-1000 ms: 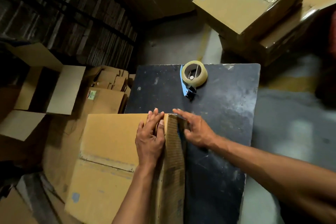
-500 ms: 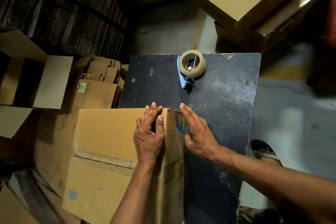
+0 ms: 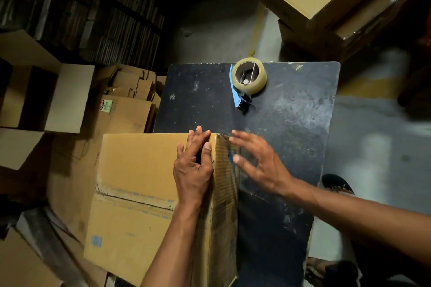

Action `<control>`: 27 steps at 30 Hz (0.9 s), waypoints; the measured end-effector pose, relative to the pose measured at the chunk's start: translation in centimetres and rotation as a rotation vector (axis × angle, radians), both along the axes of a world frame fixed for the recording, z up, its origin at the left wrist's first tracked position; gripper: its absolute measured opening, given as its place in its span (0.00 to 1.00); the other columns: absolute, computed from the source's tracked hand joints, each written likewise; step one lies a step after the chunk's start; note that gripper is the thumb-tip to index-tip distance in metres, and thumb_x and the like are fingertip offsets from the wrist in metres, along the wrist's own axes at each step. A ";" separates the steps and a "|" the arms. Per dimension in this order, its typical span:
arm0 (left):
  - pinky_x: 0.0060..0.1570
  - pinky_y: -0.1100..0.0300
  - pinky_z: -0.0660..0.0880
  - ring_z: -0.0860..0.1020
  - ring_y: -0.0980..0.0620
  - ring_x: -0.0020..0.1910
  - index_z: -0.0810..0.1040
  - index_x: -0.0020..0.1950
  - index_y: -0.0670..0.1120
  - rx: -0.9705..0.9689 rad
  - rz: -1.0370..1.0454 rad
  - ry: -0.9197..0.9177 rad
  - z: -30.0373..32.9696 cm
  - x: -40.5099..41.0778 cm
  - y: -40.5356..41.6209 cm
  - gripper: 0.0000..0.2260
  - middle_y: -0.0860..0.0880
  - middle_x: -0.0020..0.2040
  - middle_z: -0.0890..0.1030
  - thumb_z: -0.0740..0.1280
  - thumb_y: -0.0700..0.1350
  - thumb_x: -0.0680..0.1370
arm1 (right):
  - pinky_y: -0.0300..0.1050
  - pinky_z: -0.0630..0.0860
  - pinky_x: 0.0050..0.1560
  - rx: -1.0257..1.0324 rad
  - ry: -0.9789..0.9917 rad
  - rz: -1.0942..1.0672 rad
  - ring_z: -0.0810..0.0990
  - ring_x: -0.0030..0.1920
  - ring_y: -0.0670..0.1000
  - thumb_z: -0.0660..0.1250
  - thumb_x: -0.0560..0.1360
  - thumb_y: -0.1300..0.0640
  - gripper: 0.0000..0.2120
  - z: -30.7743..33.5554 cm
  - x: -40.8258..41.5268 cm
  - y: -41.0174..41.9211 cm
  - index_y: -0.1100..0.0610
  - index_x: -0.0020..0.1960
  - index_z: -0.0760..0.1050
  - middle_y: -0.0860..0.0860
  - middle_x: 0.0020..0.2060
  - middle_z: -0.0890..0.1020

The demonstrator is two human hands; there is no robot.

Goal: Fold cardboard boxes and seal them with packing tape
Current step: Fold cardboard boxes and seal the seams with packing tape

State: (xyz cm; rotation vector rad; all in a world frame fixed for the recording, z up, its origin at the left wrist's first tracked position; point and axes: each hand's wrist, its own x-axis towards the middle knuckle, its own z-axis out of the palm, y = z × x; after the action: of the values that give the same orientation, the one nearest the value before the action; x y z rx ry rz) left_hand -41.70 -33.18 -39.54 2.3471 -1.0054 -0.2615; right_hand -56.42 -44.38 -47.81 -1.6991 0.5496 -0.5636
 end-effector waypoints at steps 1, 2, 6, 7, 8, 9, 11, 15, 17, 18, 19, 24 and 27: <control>0.80 0.44 0.58 0.65 0.61 0.78 0.76 0.70 0.59 0.003 0.000 -0.003 0.0 0.0 0.0 0.16 0.56 0.75 0.74 0.65 0.50 0.83 | 0.56 0.66 0.76 0.081 0.006 -0.019 0.67 0.76 0.45 0.63 0.77 0.38 0.28 1.2 0.8 -1.1 0.49 0.74 0.75 0.46 0.75 0.73; 0.80 0.44 0.58 0.65 0.61 0.78 0.76 0.71 0.59 0.007 0.000 -0.007 0.0 0.0 -0.1 0.16 0.56 0.75 0.74 0.65 0.50 0.83 | 0.50 0.65 0.76 0.129 0.021 -0.007 0.67 0.76 0.43 0.63 0.76 0.33 0.31 2.6 1.6 -2.3 0.48 0.73 0.75 0.45 0.74 0.74; 0.80 0.49 0.57 0.65 0.61 0.78 0.74 0.72 0.59 0.020 -0.008 -0.016 0.2 0.0 -0.1 0.18 0.56 0.75 0.74 0.63 0.56 0.82 | 0.46 0.75 0.68 0.143 0.135 0.184 0.78 0.65 0.40 0.70 0.72 0.30 0.29 4.8 4.5 -5.2 0.47 0.66 0.82 0.45 0.63 0.84; 0.80 0.50 0.57 0.65 0.61 0.78 0.74 0.72 0.60 0.017 -0.007 -0.007 0.3 -0.1 -0.1 0.18 0.56 0.75 0.74 0.63 0.56 0.82 | 0.48 0.79 0.63 0.165 0.137 0.228 0.82 0.59 0.40 0.72 0.73 0.33 0.24 4.4 5.0 -5.8 0.47 0.62 0.84 0.44 0.57 0.86; 0.80 0.50 0.56 0.65 0.61 0.78 0.74 0.71 0.60 0.013 -0.004 0.001 0.3 0.0 -0.1 0.17 0.56 0.75 0.74 0.63 0.56 0.82 | 0.50 0.81 0.59 0.208 0.123 0.259 0.84 0.54 0.40 0.73 0.75 0.37 0.19 3.6 5.2 -6.2 0.48 0.59 0.86 0.43 0.52 0.88; 0.80 0.50 0.56 0.65 0.61 0.78 0.75 0.71 0.60 0.012 0.001 0.008 0.3 -0.1 -0.2 0.17 0.56 0.75 0.73 0.63 0.55 0.82 | 0.51 0.82 0.58 0.267 0.107 0.280 0.85 0.52 0.41 0.74 0.75 0.41 0.15 2.5 5.3 -6.5 0.48 0.57 0.87 0.42 0.49 0.88; 0.80 0.50 0.56 0.65 0.61 0.78 0.75 0.70 0.60 0.006 0.008 0.015 0.1 0.0 -0.2 0.16 0.56 0.75 0.73 0.64 0.53 0.82 | 0.51 0.82 0.58 0.327 0.104 0.278 0.86 0.51 0.42 0.76 0.75 0.46 0.12 0.5 5.1 -7.0 0.49 0.55 0.87 0.42 0.47 0.88; 0.80 0.50 0.57 0.65 0.61 0.78 0.75 0.70 0.60 -0.001 0.011 0.017 0.0 -0.1 -0.2 0.16 0.56 0.75 0.73 0.65 0.51 0.82 | 0.47 0.82 0.57 0.387 0.080 0.227 0.86 0.50 0.42 0.77 0.75 0.52 0.10 -2.2 4.7 -6.4 0.54 0.54 0.88 0.45 0.47 0.88; 0.80 0.51 0.56 0.65 0.62 0.78 0.75 0.70 0.60 0.003 0.017 0.025 0.1 -0.1 -0.2 0.16 0.56 0.75 0.73 0.65 0.50 0.82 | 0.48 0.82 0.57 0.479 0.032 0.238 0.86 0.50 0.45 0.75 0.77 0.52 0.10 -2.3 4.7 -6.5 0.56 0.55 0.87 0.49 0.47 0.89; 0.80 0.52 0.56 0.65 0.62 0.78 0.75 0.70 0.59 0.004 0.017 0.025 0.1 -0.1 -0.2 0.16 0.56 0.75 0.73 0.65 0.49 0.82 | 0.47 0.81 0.56 0.544 0.002 0.249 0.86 0.50 0.46 0.74 0.78 0.50 0.11 -2.2 4.7 -6.6 0.56 0.55 0.87 0.50 0.47 0.88; 0.80 0.53 0.56 0.65 0.61 0.78 0.76 0.70 0.59 0.004 0.016 0.024 0.2 -0.2 -0.2 0.16 0.55 0.75 0.73 0.65 0.49 0.82 | 0.47 0.81 0.56 0.596 -0.020 0.267 0.86 0.52 0.47 0.73 0.78 0.47 0.13 -1.8 4.7 -6.7 0.55 0.56 0.87 0.51 0.48 0.88; 0.80 0.54 0.56 0.65 0.61 0.78 0.76 0.70 0.57 -0.003 0.014 0.033 0.2 -0.2 -0.1 0.16 0.54 0.75 0.73 0.65 0.48 0.82 | 0.54 0.83 0.54 0.430 -0.009 0.273 0.86 0.50 0.46 0.72 0.75 0.39 0.11 -0.8 5.9 -5.7 0.44 0.50 0.86 0.45 0.46 0.87; 0.80 0.54 0.55 0.65 0.61 0.78 0.76 0.71 0.57 0.011 0.015 0.034 0.2 -0.1 -0.2 0.16 0.55 0.75 0.73 0.65 0.49 0.83 | 0.53 0.83 0.52 0.301 -0.089 0.206 0.85 0.50 0.47 0.71 0.78 0.46 0.07 -2.4 5.8 -5.1 0.47 0.52 0.86 0.46 0.48 0.87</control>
State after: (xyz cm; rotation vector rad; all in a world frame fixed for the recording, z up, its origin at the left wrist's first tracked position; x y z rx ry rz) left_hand -41.84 -33.41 -39.39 2.3511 -0.9728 -0.3010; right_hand -50.64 -49.48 -50.16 -1.4168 0.3689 -0.3848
